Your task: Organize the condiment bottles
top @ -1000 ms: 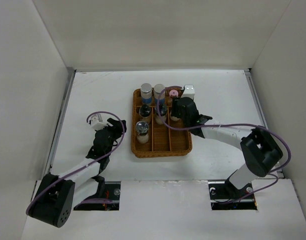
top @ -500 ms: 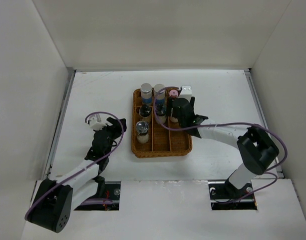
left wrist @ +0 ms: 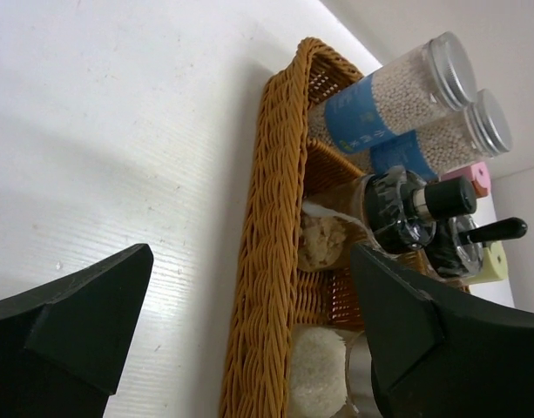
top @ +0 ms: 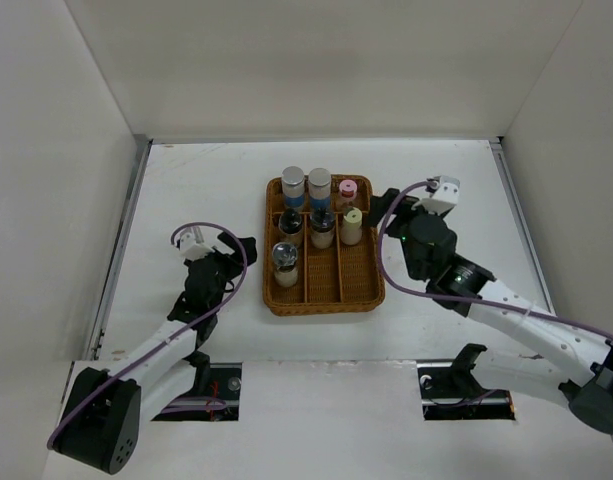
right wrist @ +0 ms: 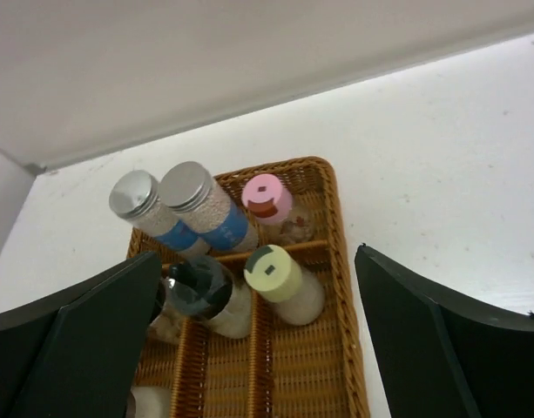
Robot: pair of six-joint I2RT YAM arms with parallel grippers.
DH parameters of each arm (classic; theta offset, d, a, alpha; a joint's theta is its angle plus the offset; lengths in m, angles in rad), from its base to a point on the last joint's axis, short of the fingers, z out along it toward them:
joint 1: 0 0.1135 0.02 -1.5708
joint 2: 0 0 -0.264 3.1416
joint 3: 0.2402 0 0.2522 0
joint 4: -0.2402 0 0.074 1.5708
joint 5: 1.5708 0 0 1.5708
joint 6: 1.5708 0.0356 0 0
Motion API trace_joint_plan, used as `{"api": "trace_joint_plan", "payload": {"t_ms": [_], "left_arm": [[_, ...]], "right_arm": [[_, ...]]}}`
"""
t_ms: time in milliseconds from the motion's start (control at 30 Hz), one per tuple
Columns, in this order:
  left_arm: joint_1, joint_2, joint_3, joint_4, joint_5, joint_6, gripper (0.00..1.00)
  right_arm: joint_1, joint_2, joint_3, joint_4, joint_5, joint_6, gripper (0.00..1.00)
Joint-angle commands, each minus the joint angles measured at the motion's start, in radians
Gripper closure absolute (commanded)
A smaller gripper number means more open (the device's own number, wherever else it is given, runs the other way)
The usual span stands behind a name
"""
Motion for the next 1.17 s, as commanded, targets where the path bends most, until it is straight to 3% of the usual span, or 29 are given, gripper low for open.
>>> {"api": "trace_joint_plan", "payload": {"t_ms": [0, 333, 600, 867, 1133], "left_arm": [[0.001, 0.004, 0.068, -0.046, -0.003, -0.011, 0.0], [0.033, 0.02, 0.21, -0.396, 0.002, -0.007, 0.0], [0.044, -0.037, 0.279, -0.471, -0.006, 0.03, 0.0], [0.058, -0.004, 0.413, -0.542, -0.038, 0.073, 0.0], [0.07, 0.038, 0.435, -0.583, -0.063, 0.095, 0.0]], "right_arm": [[-0.046, -0.04, -0.081, -0.116, 0.028, 0.099, 0.0], [-0.19, -0.094, -0.27, -0.126, -0.165, 0.228, 0.0], [-0.213, 0.07, -0.283, 0.101, -0.312, 0.286, 0.0], [-0.238, 0.15, -0.146, 0.066, -0.294, 0.295, 0.0], [-0.256, 0.099, -0.27, 0.144, -0.202, 0.318, 0.0]]}}
